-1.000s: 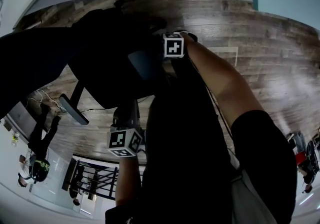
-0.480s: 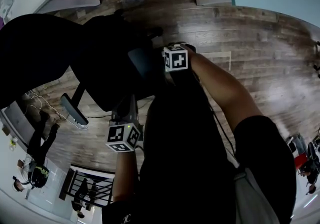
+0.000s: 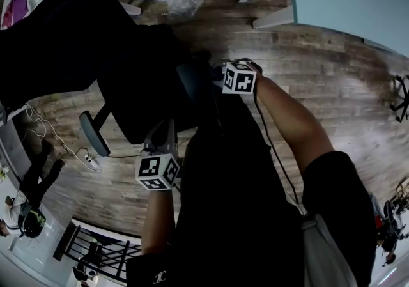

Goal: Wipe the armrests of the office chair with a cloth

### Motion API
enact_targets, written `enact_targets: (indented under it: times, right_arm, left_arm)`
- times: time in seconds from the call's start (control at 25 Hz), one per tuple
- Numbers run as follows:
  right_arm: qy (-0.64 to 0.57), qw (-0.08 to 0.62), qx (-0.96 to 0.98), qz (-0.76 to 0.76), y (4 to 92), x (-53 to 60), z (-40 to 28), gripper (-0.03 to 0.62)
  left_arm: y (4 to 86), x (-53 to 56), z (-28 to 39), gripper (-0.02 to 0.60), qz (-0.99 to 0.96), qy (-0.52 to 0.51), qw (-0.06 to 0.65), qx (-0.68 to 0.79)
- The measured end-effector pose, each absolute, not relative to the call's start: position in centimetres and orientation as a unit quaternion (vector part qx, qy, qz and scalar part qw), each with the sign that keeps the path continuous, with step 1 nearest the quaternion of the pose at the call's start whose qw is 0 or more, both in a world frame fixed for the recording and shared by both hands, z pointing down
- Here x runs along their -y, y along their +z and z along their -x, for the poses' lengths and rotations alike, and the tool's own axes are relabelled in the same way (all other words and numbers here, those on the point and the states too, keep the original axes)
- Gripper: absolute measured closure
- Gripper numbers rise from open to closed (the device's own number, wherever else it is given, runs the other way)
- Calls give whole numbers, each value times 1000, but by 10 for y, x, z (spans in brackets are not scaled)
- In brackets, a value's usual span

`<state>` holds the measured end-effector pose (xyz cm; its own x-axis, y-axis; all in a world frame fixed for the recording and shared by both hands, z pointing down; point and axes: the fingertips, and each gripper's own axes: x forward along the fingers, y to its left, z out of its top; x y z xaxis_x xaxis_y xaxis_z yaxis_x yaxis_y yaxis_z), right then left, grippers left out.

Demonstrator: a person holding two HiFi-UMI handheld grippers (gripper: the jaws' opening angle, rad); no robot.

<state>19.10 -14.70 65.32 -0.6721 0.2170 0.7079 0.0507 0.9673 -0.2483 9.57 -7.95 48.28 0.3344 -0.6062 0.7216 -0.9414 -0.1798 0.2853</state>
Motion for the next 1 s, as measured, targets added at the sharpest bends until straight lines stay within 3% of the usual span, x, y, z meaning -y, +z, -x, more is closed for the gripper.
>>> enact_targets:
  times: [0.32,0.64,1.0]
  right_arm:
    - [106,338,933,-58,565,176,-199,557]
    - [112,223,951,-184,461,180,-157,557]
    - [81,156,957,-231,371,120,-107,554]
  left_arm:
    - [468,63,-53,575,-718,183,344,576]
    - [441,55,43,576,-677,113,299,663]
    - [393,25,86,576,-699,88,250,664]
